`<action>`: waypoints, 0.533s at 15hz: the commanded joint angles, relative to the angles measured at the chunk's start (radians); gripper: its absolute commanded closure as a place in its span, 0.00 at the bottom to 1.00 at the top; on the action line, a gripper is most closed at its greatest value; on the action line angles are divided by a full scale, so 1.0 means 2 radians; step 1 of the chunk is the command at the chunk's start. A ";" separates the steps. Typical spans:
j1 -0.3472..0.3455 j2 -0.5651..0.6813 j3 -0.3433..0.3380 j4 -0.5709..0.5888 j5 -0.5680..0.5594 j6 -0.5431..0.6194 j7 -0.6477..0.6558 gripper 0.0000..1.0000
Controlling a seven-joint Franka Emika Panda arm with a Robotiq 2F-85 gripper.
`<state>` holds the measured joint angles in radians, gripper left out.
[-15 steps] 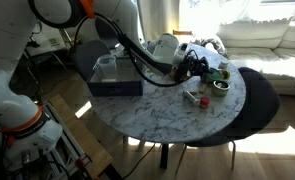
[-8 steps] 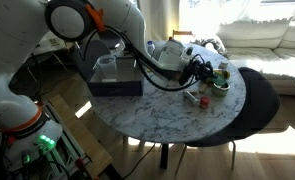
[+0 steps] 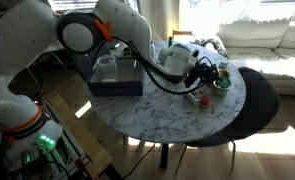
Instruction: Pick up the green lid and put it on top of the yellow coffee can near the yellow and brown bottle
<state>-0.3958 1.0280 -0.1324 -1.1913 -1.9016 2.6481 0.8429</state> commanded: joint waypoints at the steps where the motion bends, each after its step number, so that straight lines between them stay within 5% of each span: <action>1: -0.009 0.042 0.005 0.060 0.040 0.020 -0.052 0.99; 8: -0.003 0.072 -0.002 0.100 0.096 0.025 -0.119 0.99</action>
<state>-0.3934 1.1118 -0.1318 -1.0707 -1.7760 2.6652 0.6854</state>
